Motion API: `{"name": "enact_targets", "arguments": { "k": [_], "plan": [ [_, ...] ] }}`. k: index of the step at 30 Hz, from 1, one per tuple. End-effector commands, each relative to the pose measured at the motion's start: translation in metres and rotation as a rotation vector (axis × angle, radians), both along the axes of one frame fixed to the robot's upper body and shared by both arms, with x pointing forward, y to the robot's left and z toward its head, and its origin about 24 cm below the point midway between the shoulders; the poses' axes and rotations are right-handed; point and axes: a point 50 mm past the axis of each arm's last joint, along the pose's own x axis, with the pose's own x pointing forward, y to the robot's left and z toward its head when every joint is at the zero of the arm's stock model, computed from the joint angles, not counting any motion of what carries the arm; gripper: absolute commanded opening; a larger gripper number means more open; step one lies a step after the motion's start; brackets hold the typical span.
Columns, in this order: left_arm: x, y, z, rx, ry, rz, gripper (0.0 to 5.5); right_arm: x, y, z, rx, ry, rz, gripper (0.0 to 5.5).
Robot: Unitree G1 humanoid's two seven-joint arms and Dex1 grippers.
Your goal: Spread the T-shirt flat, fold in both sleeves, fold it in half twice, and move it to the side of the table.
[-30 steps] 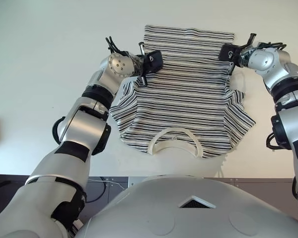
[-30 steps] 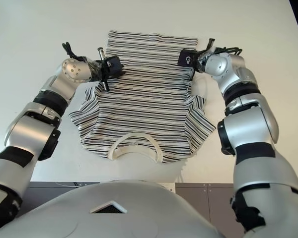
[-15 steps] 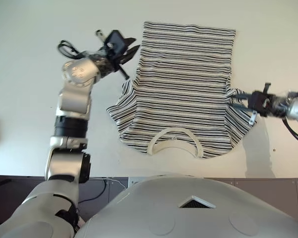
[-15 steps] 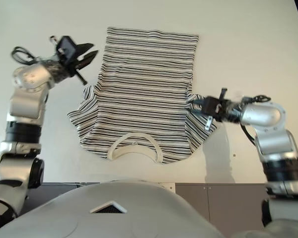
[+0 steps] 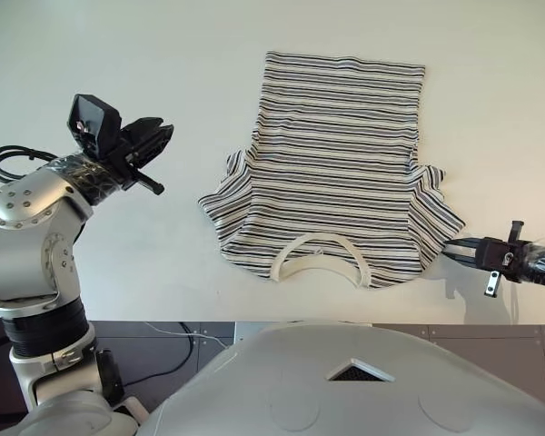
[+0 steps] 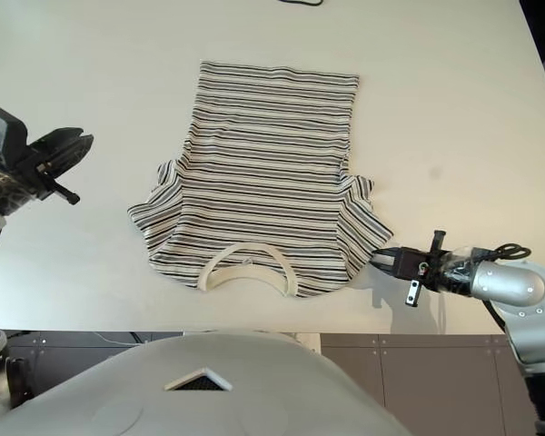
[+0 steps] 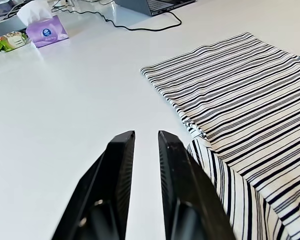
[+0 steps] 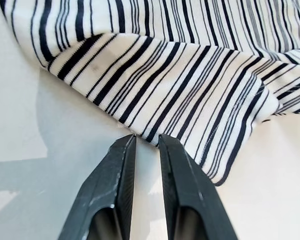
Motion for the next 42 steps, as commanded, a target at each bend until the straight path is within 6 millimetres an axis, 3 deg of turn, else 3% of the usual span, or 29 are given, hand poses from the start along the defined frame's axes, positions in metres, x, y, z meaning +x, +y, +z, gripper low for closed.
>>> {"name": "enact_targets", "arguments": {
  "k": [1, 6, 13, 17, 22, 26, 42],
  "plan": [
    [-0.003, 0.01, -0.004, -0.018, 0.052, 0.037, 0.85, -0.009, -0.015, -0.002, -0.061, 0.061, -0.033, 0.83],
    [-0.025, 0.027, -0.016, -0.072, 0.204, 0.091, 0.85, -0.007, -0.019, 0.015, 0.02, 0.057, -0.102, 0.83],
    [-0.051, 0.014, -0.038, -0.307, 0.488, 0.137, 0.85, -0.003, -0.019, 0.024, 0.093, -0.019, -0.209, 0.83],
    [-0.053, 0.017, -0.047, -0.434, 0.574, 0.247, 0.85, -0.001, -0.018, 0.026, 0.095, -0.036, -0.221, 0.83],
    [-0.055, 0.003, -0.06, -0.542, 0.646, 0.313, 0.85, 0.004, -0.016, 0.025, 0.101, -0.048, -0.217, 0.83],
    [-0.058, 0.003, -0.069, -0.544, 0.664, 0.4, 1.46, 0.005, -0.015, 0.024, 0.101, -0.055, -0.216, 0.83],
    [-0.05, -0.002, -0.071, -0.694, 0.687, 0.458, 1.61, 0.003, -0.012, 0.017, 0.091, -0.05, -0.211, 0.83]
  ]
}}
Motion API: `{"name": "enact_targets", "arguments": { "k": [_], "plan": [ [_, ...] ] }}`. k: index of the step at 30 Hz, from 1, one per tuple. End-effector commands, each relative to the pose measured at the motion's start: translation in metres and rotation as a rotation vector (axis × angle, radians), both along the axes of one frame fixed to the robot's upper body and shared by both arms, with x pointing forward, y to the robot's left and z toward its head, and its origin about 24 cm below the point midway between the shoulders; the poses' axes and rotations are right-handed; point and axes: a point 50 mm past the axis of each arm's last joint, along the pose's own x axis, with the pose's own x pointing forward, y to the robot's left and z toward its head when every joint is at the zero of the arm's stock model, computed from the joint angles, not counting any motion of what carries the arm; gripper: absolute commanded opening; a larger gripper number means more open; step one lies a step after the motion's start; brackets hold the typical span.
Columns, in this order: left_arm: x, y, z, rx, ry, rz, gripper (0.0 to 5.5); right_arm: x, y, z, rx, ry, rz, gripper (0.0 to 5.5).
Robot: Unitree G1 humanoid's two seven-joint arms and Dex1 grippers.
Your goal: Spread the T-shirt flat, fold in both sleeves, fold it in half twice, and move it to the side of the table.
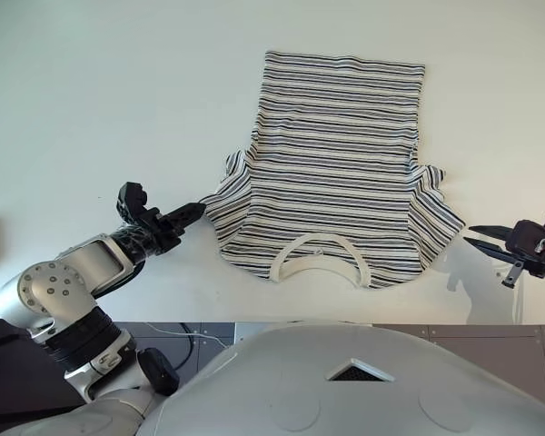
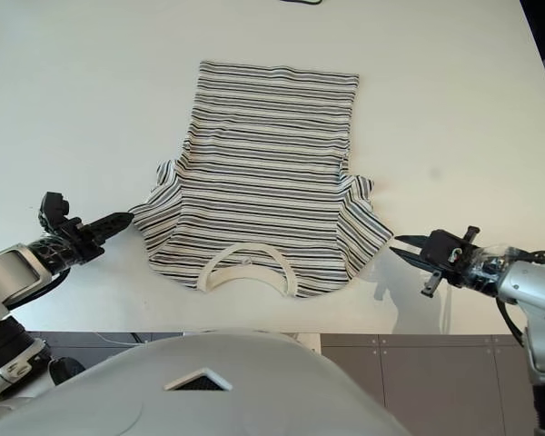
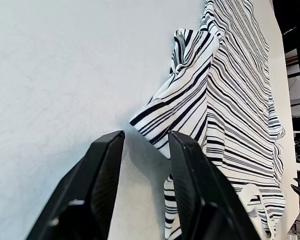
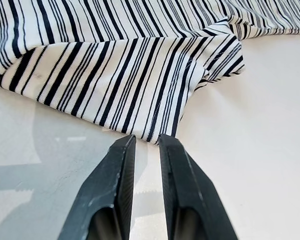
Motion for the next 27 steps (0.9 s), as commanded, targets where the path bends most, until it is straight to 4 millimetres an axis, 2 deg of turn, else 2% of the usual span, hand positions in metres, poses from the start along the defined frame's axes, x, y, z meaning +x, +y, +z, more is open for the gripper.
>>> {"name": "enact_targets", "arguments": {
  "k": [1, 4, 6, 12, 14, 19, 27],
  "plan": [
    [0.005, 0.001, 0.0, -0.026, 0.003, 0.035, 1.61, -0.001, 0.002, -0.002, -0.005, -0.009, 0.008, 0.83],
    [0.004, -0.005, 0.0, -0.039, -0.01, 0.017, 1.61, 0.0, 0.004, -0.002, -0.003, -0.01, 0.01, 0.83],
    [0.003, -0.007, 0.0, -0.041, -0.016, 0.015, 1.39, 0.001, 0.004, -0.002, -0.002, -0.012, 0.011, 0.83],
    [0.006, -0.002, -0.001, -0.022, -0.011, 0.05, 0.33, 0.0, 0.006, -0.004, 0.003, -0.016, 0.007, 0.83],
    [0.008, -0.002, -0.001, -0.02, -0.013, 0.049, 0.13, -0.001, 0.007, -0.006, 0.005, -0.016, 0.005, 0.83],
    [0.01, 0.0, -0.001, -0.004, -0.016, 0.048, 0.13, -0.002, 0.009, -0.009, 0.004, -0.019, 0.003, 0.83],
    [0.017, -0.021, 0.029, -0.042, -0.215, -0.131, 0.13, -0.005, 0.012, -0.012, 0.006, -0.022, -0.006, 0.83]
  ]
}}
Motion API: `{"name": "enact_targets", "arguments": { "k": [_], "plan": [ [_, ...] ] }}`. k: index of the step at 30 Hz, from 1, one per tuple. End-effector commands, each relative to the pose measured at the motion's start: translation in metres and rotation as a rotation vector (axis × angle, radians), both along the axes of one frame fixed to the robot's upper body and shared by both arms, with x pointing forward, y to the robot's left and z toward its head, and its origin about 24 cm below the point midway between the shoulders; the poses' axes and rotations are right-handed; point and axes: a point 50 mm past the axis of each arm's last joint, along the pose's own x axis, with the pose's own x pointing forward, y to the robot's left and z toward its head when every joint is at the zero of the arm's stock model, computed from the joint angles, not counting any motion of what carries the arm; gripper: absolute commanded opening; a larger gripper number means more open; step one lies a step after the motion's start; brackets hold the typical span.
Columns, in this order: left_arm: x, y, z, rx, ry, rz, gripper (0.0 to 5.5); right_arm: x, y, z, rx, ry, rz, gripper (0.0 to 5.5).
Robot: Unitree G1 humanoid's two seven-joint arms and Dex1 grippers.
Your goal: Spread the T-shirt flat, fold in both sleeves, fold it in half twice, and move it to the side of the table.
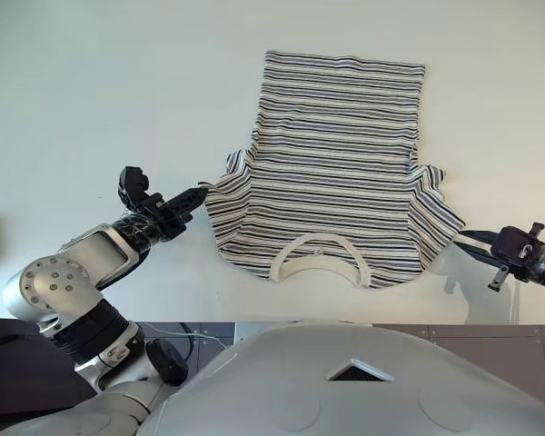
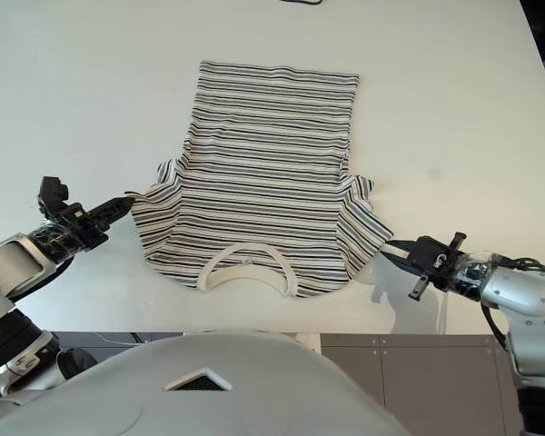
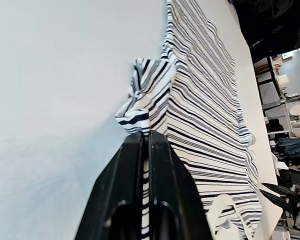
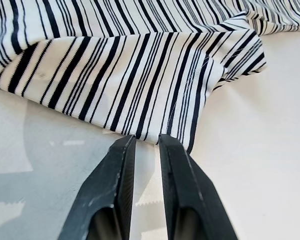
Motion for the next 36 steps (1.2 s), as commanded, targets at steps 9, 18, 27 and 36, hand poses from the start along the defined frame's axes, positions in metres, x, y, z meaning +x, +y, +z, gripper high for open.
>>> {"name": "enact_targets", "arguments": {
  "k": [9, 18, 27, 36],
  "plan": [
    [0.005, -0.054, 0.018, 0.251, -0.219, -0.491, 0.13, 0.006, 0.009, -0.002, 0.012, -0.019, 0.022, 0.83],
    [0.009, -0.078, 0.001, 0.429, -0.294, -0.837, 0.13, 0.022, 0.02, -0.004, 0.027, -0.032, 0.073, 0.83],
    [0.011, -0.077, -0.002, 0.484, -0.339, -0.907, 0.74, 0.025, 0.02, -0.003, 0.029, -0.042, 0.065, 0.83],
    [0.028, -0.06, 0.03, 0.389, -0.478, -0.799, 1.37, 0.018, 0.024, -0.004, 0.069, -0.041, 0.019, 0.83]
  ]
}}
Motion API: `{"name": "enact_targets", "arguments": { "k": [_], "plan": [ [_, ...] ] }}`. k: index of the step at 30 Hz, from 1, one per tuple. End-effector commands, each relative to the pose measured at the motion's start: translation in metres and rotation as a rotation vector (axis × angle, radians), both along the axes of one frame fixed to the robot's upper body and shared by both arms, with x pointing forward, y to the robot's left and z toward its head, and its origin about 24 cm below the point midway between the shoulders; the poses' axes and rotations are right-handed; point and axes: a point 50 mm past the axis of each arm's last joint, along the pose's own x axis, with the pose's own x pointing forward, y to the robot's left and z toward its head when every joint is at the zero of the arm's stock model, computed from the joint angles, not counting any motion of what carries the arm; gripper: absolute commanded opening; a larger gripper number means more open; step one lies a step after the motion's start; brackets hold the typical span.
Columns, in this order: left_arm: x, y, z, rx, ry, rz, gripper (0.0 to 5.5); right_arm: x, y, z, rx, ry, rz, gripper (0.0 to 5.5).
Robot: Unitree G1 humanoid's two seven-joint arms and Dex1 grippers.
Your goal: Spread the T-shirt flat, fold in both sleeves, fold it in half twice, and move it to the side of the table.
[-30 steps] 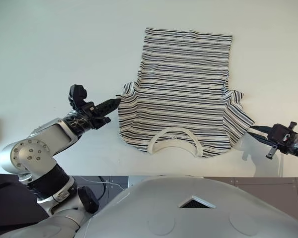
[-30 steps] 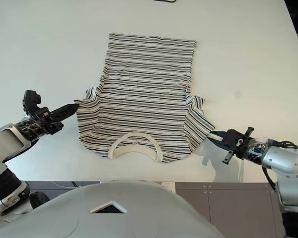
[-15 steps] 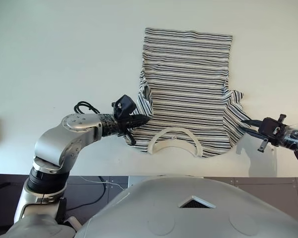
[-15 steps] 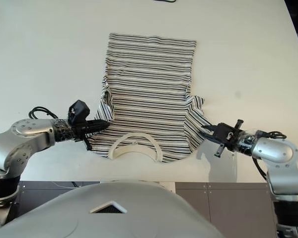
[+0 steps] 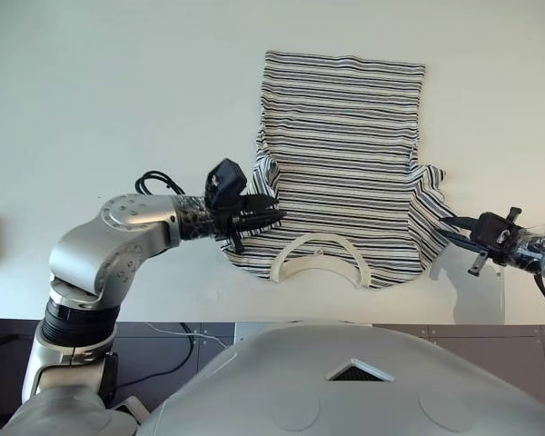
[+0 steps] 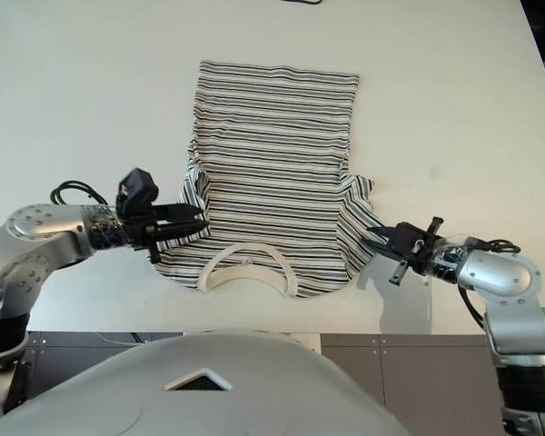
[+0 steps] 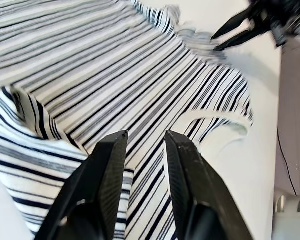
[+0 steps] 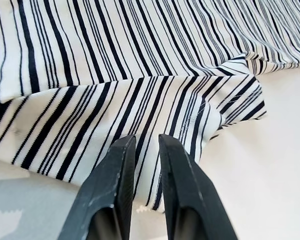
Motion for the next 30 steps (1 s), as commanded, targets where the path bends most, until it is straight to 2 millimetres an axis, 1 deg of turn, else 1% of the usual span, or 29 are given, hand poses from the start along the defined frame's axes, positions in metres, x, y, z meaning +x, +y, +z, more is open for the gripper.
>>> {"name": "enact_targets", "arguments": {
  "k": [1, 3, 6, 8, 10, 13, 14, 16, 19, 22, 25, 27, 29, 30],
  "plan": [
    [0.003, 0.026, -0.004, 0.125, -0.088, 0.043, 1.37, -0.005, 0.0, 0.002, 0.032, 0.008, -0.048, 0.83],
    [-0.006, 0.035, -0.01, 0.17, -0.108, 0.022, 1.37, -0.006, -0.003, 0.004, 0.049, 0.008, -0.102, 0.83],
    [-0.021, 0.041, -0.028, 0.251, -0.125, -0.049, 1.37, -0.005, -0.006, 0.002, 0.069, 0.007, -0.156, 0.83],
    [-0.03, 0.047, -0.039, 0.299, -0.125, -0.078, 1.37, -0.004, -0.004, -0.003, 0.057, 0.024, -0.152, 0.83],
    [-0.033, 0.048, -0.044, 0.306, -0.126, -0.092, 1.37, -0.002, -0.005, -0.012, 0.012, 0.046, -0.142, 0.83],
    [-0.031, 0.043, -0.038, 0.248, -0.13, -0.099, 1.37, -0.002, -0.01, -0.026, -0.071, 0.073, -0.133, 0.83],
    [-0.029, 0.04, -0.034, 0.209, -0.127, -0.091, 1.37, -0.002, -0.013, -0.029, -0.091, 0.077, -0.129, 0.83],
    [-0.023, 0.031, -0.016, 0.076, -0.11, -0.062, 1.37, 0.001, -0.022, -0.031, -0.154, 0.078, -0.104, 0.83],
    [-0.017, 0.02, 0.0, -0.04, -0.092, -0.04, 1.37, 0.009, -0.034, -0.028, -0.211, 0.071, -0.081, 0.83],
    [-0.014, 0.014, 0.006, -0.094, -0.073, -0.005, 1.37, 0.013, -0.043, -0.023, -0.235, 0.065, -0.06, 0.83],
    [-0.014, 0.008, 0.01, -0.137, -0.059, 0.029, 1.37, 0.022, -0.039, -0.017, -0.199, 0.045, -0.019, 0.83],
    [-0.014, 0.006, 0.01, -0.147, -0.056, 0.04, 1.37, 0.025, -0.033, -0.007, -0.112, 0.033, -0.035, 0.83],
    [-0.014, 0.005, 0.01, -0.145, -0.052, 0.047, 1.37, 0.022, -0.03, 0.006, 0.038, 0.018, -0.136, 0.83],
    [-0.015, 0.006, 0.008, -0.139, -0.048, 0.048, 1.37, 0.017, -0.03, 0.011, 0.109, 0.015, -0.197, 0.83]
  ]
}}
